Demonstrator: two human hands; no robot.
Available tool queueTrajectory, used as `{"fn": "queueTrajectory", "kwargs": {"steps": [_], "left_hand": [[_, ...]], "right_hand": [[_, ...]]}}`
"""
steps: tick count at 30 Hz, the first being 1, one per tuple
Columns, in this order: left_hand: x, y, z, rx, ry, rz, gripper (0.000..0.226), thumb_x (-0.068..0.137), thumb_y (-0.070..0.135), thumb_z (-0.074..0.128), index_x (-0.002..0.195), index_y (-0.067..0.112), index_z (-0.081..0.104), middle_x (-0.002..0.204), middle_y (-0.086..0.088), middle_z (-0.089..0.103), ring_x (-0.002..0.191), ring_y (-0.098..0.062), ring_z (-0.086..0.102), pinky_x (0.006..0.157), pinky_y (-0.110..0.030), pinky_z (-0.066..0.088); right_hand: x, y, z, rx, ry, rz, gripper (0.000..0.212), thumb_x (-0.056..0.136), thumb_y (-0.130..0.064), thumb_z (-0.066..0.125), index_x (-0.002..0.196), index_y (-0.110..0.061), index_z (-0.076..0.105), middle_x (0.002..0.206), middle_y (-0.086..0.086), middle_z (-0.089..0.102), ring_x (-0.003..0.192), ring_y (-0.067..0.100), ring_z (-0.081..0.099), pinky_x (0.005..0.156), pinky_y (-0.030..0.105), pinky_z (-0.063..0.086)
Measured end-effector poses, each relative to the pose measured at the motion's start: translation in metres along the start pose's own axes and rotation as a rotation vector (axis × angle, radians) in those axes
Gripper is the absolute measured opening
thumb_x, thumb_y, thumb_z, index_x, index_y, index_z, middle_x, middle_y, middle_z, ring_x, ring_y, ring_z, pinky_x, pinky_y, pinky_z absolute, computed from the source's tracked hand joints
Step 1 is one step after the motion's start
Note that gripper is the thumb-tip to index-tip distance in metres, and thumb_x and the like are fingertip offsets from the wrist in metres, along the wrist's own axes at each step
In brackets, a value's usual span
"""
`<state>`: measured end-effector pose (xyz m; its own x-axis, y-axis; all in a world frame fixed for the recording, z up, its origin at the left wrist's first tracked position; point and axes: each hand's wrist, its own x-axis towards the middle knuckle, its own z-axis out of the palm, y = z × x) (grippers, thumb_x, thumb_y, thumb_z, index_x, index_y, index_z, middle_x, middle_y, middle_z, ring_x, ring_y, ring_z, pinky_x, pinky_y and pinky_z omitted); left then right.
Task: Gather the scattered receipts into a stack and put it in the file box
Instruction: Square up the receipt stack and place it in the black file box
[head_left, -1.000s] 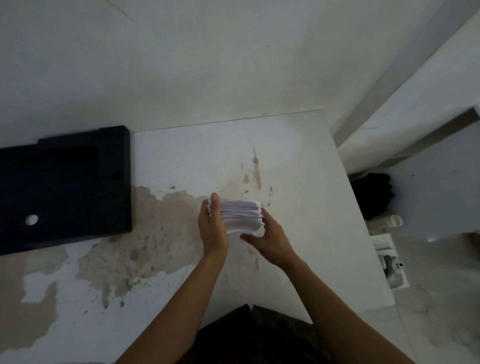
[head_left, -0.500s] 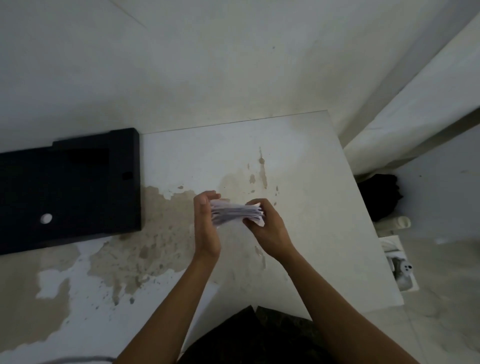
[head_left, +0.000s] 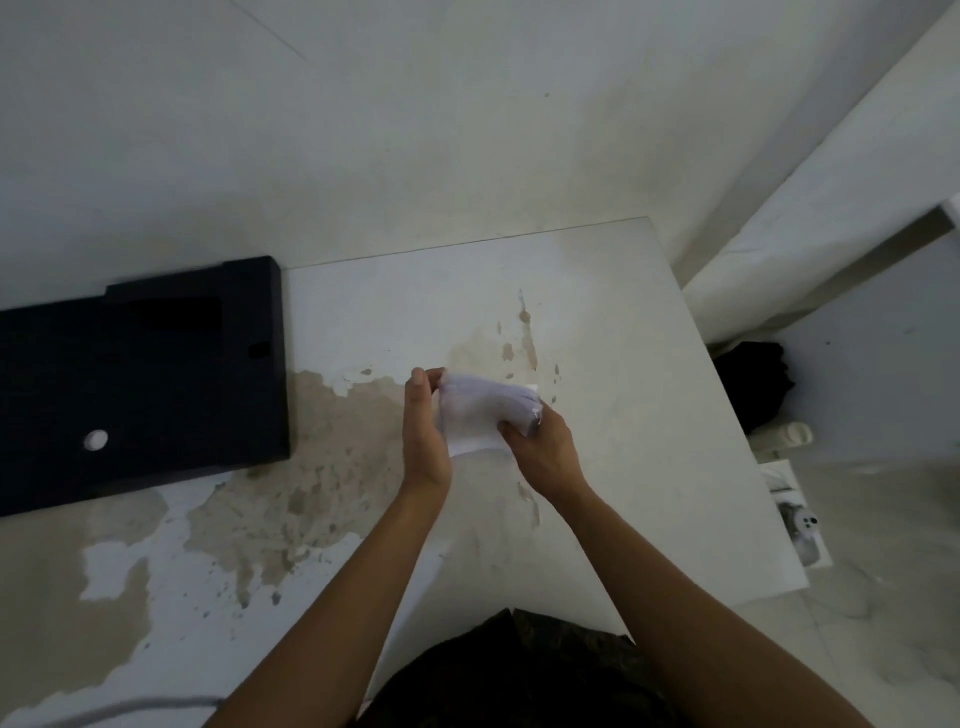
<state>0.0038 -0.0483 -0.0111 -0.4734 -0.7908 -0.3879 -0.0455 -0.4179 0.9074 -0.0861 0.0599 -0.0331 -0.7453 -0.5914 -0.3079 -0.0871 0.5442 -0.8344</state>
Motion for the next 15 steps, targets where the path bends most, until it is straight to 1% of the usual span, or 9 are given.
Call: {"fn": "queueTrajectory", "kwargs": {"steps": [2, 3, 4, 5, 6, 7, 9, 12, 15], "left_hand": [[-0.003, -0.004, -0.004, 0.094, -0.083, -0.03, 0.07, 0.084, 0.074, 0.036, 0.12, 0.019, 0.06, 0.117, -0.008, 0.065, 0.108, -0.02, 0.062, 0.089, -0.032, 0.053], [-0.004, -0.004, -0.007, 0.137, -0.116, -0.046, 0.068, 0.084, 0.073, 0.038, 0.121, 0.019, 0.057, 0.118, -0.005, 0.064, 0.109, -0.018, 0.061, 0.087, -0.026, 0.052], [-0.006, -0.003, -0.01, 0.183, -0.136, -0.052, 0.062, 0.084, 0.07, 0.043, 0.12, 0.021, 0.056, 0.115, 0.0, 0.063, 0.105, -0.013, 0.06, 0.081, -0.017, 0.05], [-0.006, 0.0, -0.013, 0.238, -0.152, -0.05, 0.056, 0.083, 0.067, 0.049, 0.118, 0.024, 0.055, 0.111, 0.006, 0.062, 0.1, -0.007, 0.06, 0.072, -0.009, 0.048], [-0.006, 0.002, -0.017, 0.297, -0.167, -0.048, 0.053, 0.081, 0.063, 0.053, 0.116, 0.024, 0.054, 0.107, 0.009, 0.062, 0.095, -0.004, 0.059, 0.065, -0.006, 0.046], [-0.005, 0.005, -0.022, 0.356, -0.187, -0.048, 0.053, 0.077, 0.06, 0.057, 0.115, 0.023, 0.054, 0.106, 0.01, 0.062, 0.093, -0.003, 0.06, 0.061, -0.007, 0.046], [-0.003, 0.01, -0.027, 0.445, -0.24, -0.056, 0.052, 0.075, 0.053, 0.065, 0.114, 0.019, 0.056, 0.105, 0.005, 0.065, 0.09, -0.008, 0.063, 0.062, -0.015, 0.045], [-0.011, 0.013, -0.024, 0.401, -0.285, -0.107, 0.037, 0.086, 0.033, 0.068, 0.119, 0.018, 0.059, 0.111, -0.003, 0.067, 0.097, -0.022, 0.065, 0.067, -0.029, 0.053], [-0.025, 0.015, -0.016, 0.251, -0.238, -0.162, 0.039, 0.086, 0.027, 0.066, 0.124, 0.021, 0.059, 0.118, -0.003, 0.067, 0.103, -0.027, 0.065, 0.085, -0.047, 0.057]], "right_hand": [[-0.003, 0.003, -0.001, -0.026, -0.021, 0.046, 0.019, 0.095, -0.02, 0.063, 0.108, -0.008, 0.069, 0.096, 0.004, 0.069, 0.085, 0.017, 0.064, 0.075, 0.028, 0.05], [-0.004, 0.002, -0.002, -0.022, -0.019, 0.054, 0.014, 0.095, -0.021, 0.063, 0.097, -0.009, 0.069, 0.088, 0.004, 0.068, 0.079, 0.016, 0.062, 0.07, 0.027, 0.048], [-0.007, -0.002, -0.004, -0.019, -0.005, 0.066, 0.013, 0.095, -0.022, 0.062, 0.088, -0.012, 0.066, 0.08, 0.002, 0.066, 0.073, 0.015, 0.06, 0.064, 0.024, 0.046], [-0.009, -0.005, -0.006, -0.005, 0.016, 0.081, 0.014, 0.095, -0.024, 0.062, 0.086, -0.014, 0.064, 0.078, 0.001, 0.064, 0.071, 0.015, 0.06, 0.06, 0.021, 0.045], [-0.011, -0.009, -0.009, 0.023, 0.031, 0.101, 0.011, 0.094, -0.026, 0.061, 0.091, -0.015, 0.064, 0.081, 0.0, 0.066, 0.074, 0.015, 0.062, 0.059, 0.018, 0.046], [-0.013, -0.013, -0.012, 0.067, 0.039, 0.118, 0.014, 0.094, -0.027, 0.06, 0.101, -0.015, 0.065, 0.09, -0.001, 0.068, 0.081, 0.016, 0.065, 0.061, 0.019, 0.048], [-0.018, -0.022, -0.018, 0.162, 0.027, 0.149, 0.026, 0.094, -0.029, 0.06, 0.116, -0.016, 0.063, 0.106, 0.0, 0.07, 0.093, 0.018, 0.067, 0.071, 0.026, 0.054], [-0.027, -0.033, -0.018, 0.266, 0.028, 0.15, 0.027, 0.095, -0.03, 0.059, 0.12, -0.02, 0.059, 0.114, 0.001, 0.067, 0.101, 0.018, 0.065, 0.083, 0.035, 0.057], [-0.036, -0.042, -0.007, 0.454, 0.022, 0.238, 0.031, 0.094, -0.029, 0.061, 0.122, -0.02, 0.052, 0.121, 0.002, 0.062, 0.106, 0.02, 0.063, 0.088, 0.04, 0.056]]}}
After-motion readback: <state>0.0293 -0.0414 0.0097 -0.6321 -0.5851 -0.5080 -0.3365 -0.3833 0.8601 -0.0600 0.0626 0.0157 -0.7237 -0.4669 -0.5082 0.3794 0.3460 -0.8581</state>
